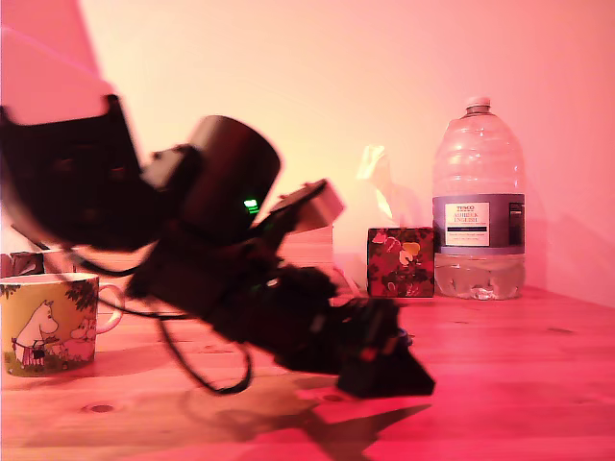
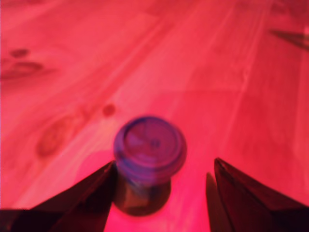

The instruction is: Pick up the coffee capsules from the table one by one and drop them inside the nearest coffee cup

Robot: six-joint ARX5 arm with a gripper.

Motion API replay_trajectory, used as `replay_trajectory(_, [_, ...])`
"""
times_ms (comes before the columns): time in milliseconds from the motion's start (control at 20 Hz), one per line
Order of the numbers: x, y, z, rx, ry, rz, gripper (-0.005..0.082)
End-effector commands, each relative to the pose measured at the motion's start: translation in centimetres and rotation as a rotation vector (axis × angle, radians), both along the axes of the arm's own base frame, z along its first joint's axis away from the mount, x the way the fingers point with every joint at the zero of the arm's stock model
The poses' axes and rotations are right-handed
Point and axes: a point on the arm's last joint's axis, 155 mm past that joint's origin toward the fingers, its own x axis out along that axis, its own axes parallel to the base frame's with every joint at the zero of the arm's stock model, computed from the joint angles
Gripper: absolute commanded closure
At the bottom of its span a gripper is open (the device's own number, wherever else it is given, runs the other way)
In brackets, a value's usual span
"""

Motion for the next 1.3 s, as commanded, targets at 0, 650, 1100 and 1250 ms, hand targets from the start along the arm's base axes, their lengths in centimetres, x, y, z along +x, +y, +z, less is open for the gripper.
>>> replay_trajectory(0, [-0.3, 0.1, -1.6, 0.022, 0.037, 0.012, 0.0202])
replay_trajectory(650, [-0.5, 0.3, -2.8, 0.050, 0.077, 0.020, 0.0635])
replay_trajectory(1100, [-0.8, 0.9, 0.2, 0.061, 0.087, 0.026, 0.0711])
replay_trajectory(1250, [-1.0, 1.8, 1.8, 0.086, 0.096, 0.049, 0.0711])
